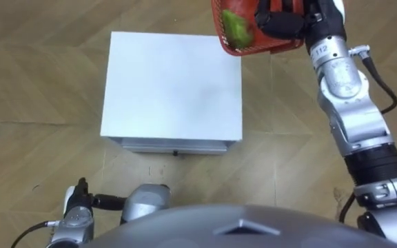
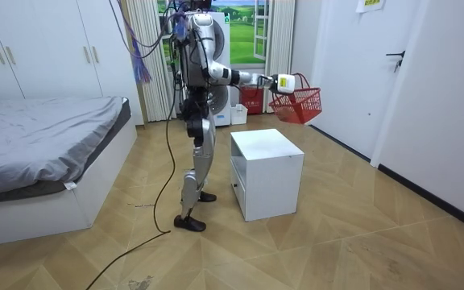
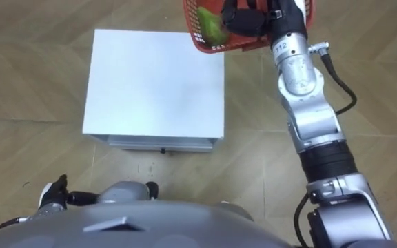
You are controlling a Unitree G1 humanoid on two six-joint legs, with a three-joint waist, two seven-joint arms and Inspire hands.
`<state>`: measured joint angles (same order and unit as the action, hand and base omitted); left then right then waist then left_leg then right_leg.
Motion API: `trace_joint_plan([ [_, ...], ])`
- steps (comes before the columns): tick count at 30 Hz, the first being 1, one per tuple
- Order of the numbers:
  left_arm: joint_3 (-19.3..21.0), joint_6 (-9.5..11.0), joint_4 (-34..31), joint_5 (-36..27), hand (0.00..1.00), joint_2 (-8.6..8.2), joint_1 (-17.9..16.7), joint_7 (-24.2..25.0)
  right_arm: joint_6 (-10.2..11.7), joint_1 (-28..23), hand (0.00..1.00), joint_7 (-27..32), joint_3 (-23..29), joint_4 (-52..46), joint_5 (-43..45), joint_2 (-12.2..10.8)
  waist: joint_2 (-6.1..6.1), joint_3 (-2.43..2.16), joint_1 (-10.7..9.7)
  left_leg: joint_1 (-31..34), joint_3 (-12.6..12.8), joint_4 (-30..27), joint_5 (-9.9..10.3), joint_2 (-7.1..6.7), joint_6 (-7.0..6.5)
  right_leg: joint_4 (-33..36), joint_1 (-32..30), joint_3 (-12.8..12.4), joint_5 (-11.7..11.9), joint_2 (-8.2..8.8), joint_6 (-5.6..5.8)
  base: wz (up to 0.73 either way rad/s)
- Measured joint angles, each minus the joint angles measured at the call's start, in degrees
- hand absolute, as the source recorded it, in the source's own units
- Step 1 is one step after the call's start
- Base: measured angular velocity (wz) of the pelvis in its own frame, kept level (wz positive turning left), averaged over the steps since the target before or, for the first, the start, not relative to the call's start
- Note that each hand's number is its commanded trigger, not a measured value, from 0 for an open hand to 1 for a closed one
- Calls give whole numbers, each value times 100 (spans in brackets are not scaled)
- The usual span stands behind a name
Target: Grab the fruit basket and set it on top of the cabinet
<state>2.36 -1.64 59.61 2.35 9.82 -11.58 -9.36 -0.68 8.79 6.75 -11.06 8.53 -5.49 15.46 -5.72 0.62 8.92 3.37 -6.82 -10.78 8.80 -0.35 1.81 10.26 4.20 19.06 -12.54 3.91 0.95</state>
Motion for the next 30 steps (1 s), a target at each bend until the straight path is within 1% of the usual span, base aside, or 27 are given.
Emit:
trace_joint_plan([
  [2,22,-41,0,-2,0,1,-42,0,-2,0,100,-12,-2,-3,-17,-6,-28,0,57,-13,-33,6,0,-14,0,-52,48,4,0,3,0,6],
  [3,60,-65,10,-3,0,0,-49,10,-2,0,100,-27,-2,-2,-45,-6,-51,9,89,-12,-65,6,0,-25,0,-81,82,17,0,6,0,7],
  [5,83,-85,47,0,0,3,-54,31,-2,-6,100,-55,-31,1,-87,-5,-61,16,100,-9,-109,6,0,-32,0,-75,80,30,0,4,0,14],
  [7,86,-88,130,60,0,9,-49,98,-2,-7,100,-69,-114,-3,-92,-4,-63,15,159,-10,-89,4,1,-33,0,-71,79,15,0,9,0,5],
  [9,86,-96,252,140,0,11,-57,155,-2,-10,100,-181,-198,-2,-62,-17,-58,19,233,0,-37,4,1,-36,-1,-65,92,8,0,23,0,-7],
  [11,87,-119,338,255,0,12,-54,180,-2,-10,100,-206,-213,3,-47,-76,-38,33,254,5,-8,-7,3,-41,-2,-55,91,6,0,33,0,0],
  [12,91,-187,348,310,0,13,-54,217,-2,-10,100,-235,-229,14,-60,-136,-28,40,253,15,67,-31,6,-43,-7,-48,92,1,0,45,0,0],
  [13,90,-213,349,325,0,12,-53,228,-2,-10,100,-263,-229,18,-80,-181,-16,48,250,20,110,-52,12,-40,-15,-44,92,-7,0,67,0,-5],
  [14,90,-222,352,342,0,3,-54,239,-2,-10,100,-298,-240,25,-93,-253,-2,58,252,32,230,-92,19,-41,-25,-39,92,-6,-4,110,6,-7],
  [16,88,-214,310,338,0,-10,-40,243,-1,-12,100,-351,-253,31,-76,-281,38,78,250,128,362,-236,69,-45,-98,101,11,15,-38,158,64,-4],
  [17,87,-213,306,333,0,-8,-30,255,-1,-20,100,-387,-300,54,-36,-295,69,74,235,216,489,-344,94,-45,-135,307,-121,2,-64,203,106,0],
  [18,86,-214,317,320,0,-8,-15,273,-12,-51,100,-430,-343,101,-26,-307,114,74,239,252,606,-422,118,-39,-175,527,-227,-13,-70,243,115,0],
  [19,86,-211,319,308,0,-9,-12,277,-27,-72,100,-452,-350,108,-27,-320,123,75,243,258,649,-448,126,-44,-189,652,-279,-13,-85,280,140,-6],
  [21,83,-214,365,289,0,-17,-10,318,-32,-128,100,-509,-353,207,8,-393,190,68,235,272,790,-516,209,-84,-321,1207,-515,-21,-120,443,197,-2],
  [22,79,-215,365,288,0,-19,0,349,-32,-150,100,-510,-353,222,49,-396,210,72,234,275,819,-516,237,-97,-364,1414,-602,-20,-127,504,209,11],
  [23,80,-217,379,281,0,-17,40,368,-32,-196,100,-521,-347,270,111,-417,219,77,230,298,814,-551,269,-129,-435,1907,-825,-42,-131,635,216,20],
  [24,77,-220,423,268,0,-12,89,373,-58,-215,100,-573,-355,341,152,-451,220,83,234,313,816,-673,323,-218,-523,2383,-1017,-106,-127,791,216,19],
  [25,76,-220,429,238,0,-10,90,374,-69,-214,100,-606,-363,381,154,-474,219,83,247,315,821,-735,360,-265,-577,2602,-1095,-176,-120,858,215,17],
  [26,76,-218,440,200,0,-8,100,379,-71,-214,100,-638,-368,429,148,-486,243,88,251,347,805,-864,458,-347,-667,2958,-1222,-244,-65,973,225,3],
  [27,77,-218,444,195,0,22,158,387,-70,-211,100,-642,-372,472,138,-483,252,85,267,377,825,-966,530,-384,-735,3221,-1374,-422,60,1014,230,4],
  [28,77,-217,455,196,0,55,156,395,-70,-210,100,-644,-390,493,143,-482,264,77,296,409,809,-1015,554,-390,-765,3325,-1451,-499,134,1009,229,0],
  [29,69,-211,481,194,0,131,164,402,-75,-210,100,-654,-410,504,127,-479,271,69,367,417,774,-1093,585,-397,-817,3523,-1591,-574,307,1015,208,8],
  [30,-49,-210,456,188,0,216,159,390,-82,-207,100,-694,-435,535,-3,-488,305,80,397,421,704,-1109,596,-403,-845,3541,-1711,-626,298,985,252,9],
])
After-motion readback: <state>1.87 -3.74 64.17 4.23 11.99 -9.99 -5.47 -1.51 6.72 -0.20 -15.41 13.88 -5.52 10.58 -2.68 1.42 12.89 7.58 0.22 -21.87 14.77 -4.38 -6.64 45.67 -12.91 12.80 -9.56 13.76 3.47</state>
